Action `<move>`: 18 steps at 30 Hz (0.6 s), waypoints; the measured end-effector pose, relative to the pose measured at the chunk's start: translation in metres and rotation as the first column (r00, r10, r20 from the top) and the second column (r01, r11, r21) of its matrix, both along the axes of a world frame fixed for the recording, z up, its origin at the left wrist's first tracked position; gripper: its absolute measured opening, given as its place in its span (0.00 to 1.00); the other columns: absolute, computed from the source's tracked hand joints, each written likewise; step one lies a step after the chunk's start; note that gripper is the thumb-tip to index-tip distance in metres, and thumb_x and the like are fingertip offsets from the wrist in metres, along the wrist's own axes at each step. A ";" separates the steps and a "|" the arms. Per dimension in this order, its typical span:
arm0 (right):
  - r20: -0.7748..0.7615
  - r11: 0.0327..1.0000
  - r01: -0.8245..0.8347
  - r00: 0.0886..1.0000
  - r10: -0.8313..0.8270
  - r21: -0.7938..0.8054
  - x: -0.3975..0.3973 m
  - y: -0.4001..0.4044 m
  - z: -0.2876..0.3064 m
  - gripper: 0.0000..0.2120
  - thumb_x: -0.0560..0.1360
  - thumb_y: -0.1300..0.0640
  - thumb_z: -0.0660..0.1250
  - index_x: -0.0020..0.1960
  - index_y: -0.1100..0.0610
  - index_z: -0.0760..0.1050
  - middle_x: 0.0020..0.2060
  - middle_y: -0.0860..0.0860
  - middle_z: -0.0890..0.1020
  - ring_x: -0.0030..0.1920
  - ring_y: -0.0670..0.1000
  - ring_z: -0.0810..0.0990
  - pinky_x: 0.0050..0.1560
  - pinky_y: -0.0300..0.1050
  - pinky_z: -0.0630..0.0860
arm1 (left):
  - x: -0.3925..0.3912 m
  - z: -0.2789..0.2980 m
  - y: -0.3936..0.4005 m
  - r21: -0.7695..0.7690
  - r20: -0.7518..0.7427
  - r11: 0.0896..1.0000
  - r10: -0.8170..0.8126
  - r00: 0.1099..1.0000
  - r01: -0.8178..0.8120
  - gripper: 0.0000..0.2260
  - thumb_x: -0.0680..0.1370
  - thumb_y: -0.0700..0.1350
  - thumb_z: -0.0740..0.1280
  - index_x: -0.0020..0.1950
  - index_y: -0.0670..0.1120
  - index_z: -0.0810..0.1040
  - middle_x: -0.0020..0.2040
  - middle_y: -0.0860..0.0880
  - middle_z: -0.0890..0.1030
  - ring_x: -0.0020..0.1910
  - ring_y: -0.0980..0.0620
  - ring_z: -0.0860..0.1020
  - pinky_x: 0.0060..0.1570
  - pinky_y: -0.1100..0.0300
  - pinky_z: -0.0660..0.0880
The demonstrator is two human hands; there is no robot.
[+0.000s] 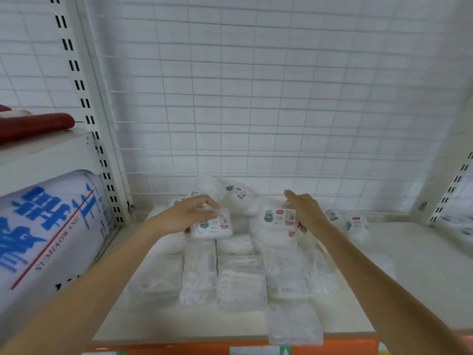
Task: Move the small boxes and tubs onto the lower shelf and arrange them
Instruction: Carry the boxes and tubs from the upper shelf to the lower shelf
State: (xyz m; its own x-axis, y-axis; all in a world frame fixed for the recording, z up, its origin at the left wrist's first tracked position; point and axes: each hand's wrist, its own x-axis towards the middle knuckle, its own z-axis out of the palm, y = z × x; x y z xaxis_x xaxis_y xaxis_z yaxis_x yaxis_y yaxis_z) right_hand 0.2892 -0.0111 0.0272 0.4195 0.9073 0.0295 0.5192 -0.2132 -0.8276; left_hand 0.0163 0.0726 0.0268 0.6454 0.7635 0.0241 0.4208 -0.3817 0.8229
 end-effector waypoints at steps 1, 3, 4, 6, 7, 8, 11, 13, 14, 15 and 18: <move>0.018 1.000 0.008 1.000 -0.007 -0.014 0.000 0.000 0.000 0.23 0.78 0.46 0.54 0.45 0.65 0.74 0.32 0.62 0.78 0.22 0.54 0.77 0.20 0.37 0.63 | -0.004 -0.001 -0.002 -0.015 -0.028 1.000 0.000 1.000 -0.001 0.08 0.76 0.53 0.66 0.51 0.51 0.78 0.48 0.47 0.78 0.40 0.47 0.75 0.30 0.61 0.67; 0.160 0.999 0.005 0.987 0.002 -0.043 -0.004 -0.002 -0.001 0.18 0.80 0.47 0.50 0.38 0.54 0.71 0.30 0.58 0.75 0.22 0.56 0.75 0.21 0.38 0.65 | -0.009 -0.005 -0.008 -0.050 -0.068 0.999 -0.025 0.997 0.022 0.08 0.78 0.50 0.64 0.51 0.48 0.79 0.45 0.47 0.78 0.35 0.50 0.70 0.29 0.64 0.65; 0.232 0.998 -0.006 0.973 0.018 -0.054 -0.007 -0.003 -0.002 0.17 0.80 0.47 0.49 0.35 0.49 0.66 0.30 0.57 0.73 0.23 0.55 0.74 0.23 0.39 0.66 | -0.011 -0.007 -0.013 -0.053 -0.084 0.998 -0.042 0.996 0.038 0.09 0.78 0.52 0.63 0.52 0.48 0.79 0.44 0.48 0.78 0.35 0.52 0.70 0.29 0.64 0.65; 0.248 0.997 -0.012 0.968 0.031 -0.079 -0.009 -0.002 -0.006 0.19 0.80 0.43 0.49 0.35 0.51 0.66 0.30 0.56 0.73 0.22 0.53 0.73 0.24 0.40 0.67 | -0.014 -0.009 -0.020 -0.026 -0.111 0.997 -0.072 0.991 0.069 0.13 0.75 0.56 0.66 0.54 0.50 0.78 0.46 0.56 0.79 0.36 0.59 0.73 0.34 0.68 0.68; 0.218 0.996 -0.012 0.975 0.030 -0.085 -0.008 -0.002 -0.007 0.21 0.79 0.41 0.50 0.38 0.55 0.69 0.31 0.56 0.74 0.21 0.51 0.72 0.23 0.39 0.67 | -0.015 -0.009 -0.022 -0.021 -0.130 0.997 -0.083 0.988 0.081 0.15 0.73 0.56 0.68 0.56 0.50 0.76 0.48 0.59 0.78 0.38 0.65 0.73 0.37 0.72 0.68; 0.189 0.996 -0.026 0.981 0.041 -0.083 -0.007 -0.001 -0.009 0.21 0.78 0.41 0.51 0.43 0.57 0.71 0.33 0.56 0.75 0.20 0.50 0.71 0.23 0.39 0.67 | -0.016 -0.008 -0.024 -0.015 -0.165 0.996 -0.086 0.982 0.085 0.19 0.72 0.54 0.70 0.60 0.50 0.73 0.50 0.61 0.75 0.42 0.67 0.73 0.41 0.76 0.67; 0.044 0.994 -0.096 0.994 0.098 -0.046 0.000 -0.003 -0.012 0.10 0.77 0.44 0.58 0.54 0.46 0.71 0.42 0.55 0.79 0.20 0.48 0.71 0.21 0.37 0.66 | -0.019 -0.013 -0.028 0.123 -0.329 0.985 -0.077 0.941 0.124 0.31 0.68 0.52 0.74 0.68 0.50 0.66 0.52 0.60 0.67 0.52 0.63 0.69 0.48 0.81 0.62; -0.013 0.981 -0.190 0.982 0.190 -0.045 0.005 -0.007 -0.015 0.12 0.77 0.48 0.61 0.60 0.43 0.70 0.43 0.56 0.76 0.23 0.48 0.72 0.23 0.38 0.67 | -0.020 -0.016 -0.030 0.184 -0.357 0.975 -0.054 0.932 0.128 0.32 0.68 0.52 0.73 0.69 0.49 0.65 0.52 0.58 0.67 0.53 0.60 0.68 0.48 0.81 0.60; -0.018 0.966 -0.248 0.969 0.247 -0.073 0.008 -0.010 -0.015 0.15 0.76 0.48 0.64 0.62 0.43 0.69 0.42 0.55 0.75 0.26 0.48 0.72 0.25 0.39 0.69 | -0.019 -0.017 -0.030 0.191 -0.350 0.974 -0.045 0.936 0.118 0.32 0.68 0.52 0.73 0.69 0.49 0.65 0.52 0.56 0.67 0.53 0.59 0.68 0.48 0.81 0.60; -0.015 0.950 -0.292 0.956 0.292 -0.109 0.009 -0.014 -0.014 0.18 0.74 0.48 0.67 0.63 0.43 0.68 0.42 0.54 0.75 0.30 0.48 0.73 0.29 0.40 0.70 | -0.019 -0.017 -0.031 0.192 -0.343 0.975 -0.041 0.938 0.113 0.32 0.68 0.52 0.72 0.70 0.48 0.65 0.53 0.55 0.67 0.54 0.58 0.68 0.48 0.81 0.60; -0.012 0.909 -0.366 0.928 0.372 -0.199 0.010 -0.022 -0.007 0.29 0.68 0.52 0.74 0.63 0.42 0.64 0.50 0.52 0.74 0.39 0.49 0.74 0.37 0.40 0.73 | -0.019 -0.019 -0.031 0.182 -0.342 0.978 -0.036 0.939 0.104 0.31 0.72 0.48 0.72 0.71 0.48 0.63 0.56 0.53 0.67 0.56 0.57 0.68 0.49 0.80 0.61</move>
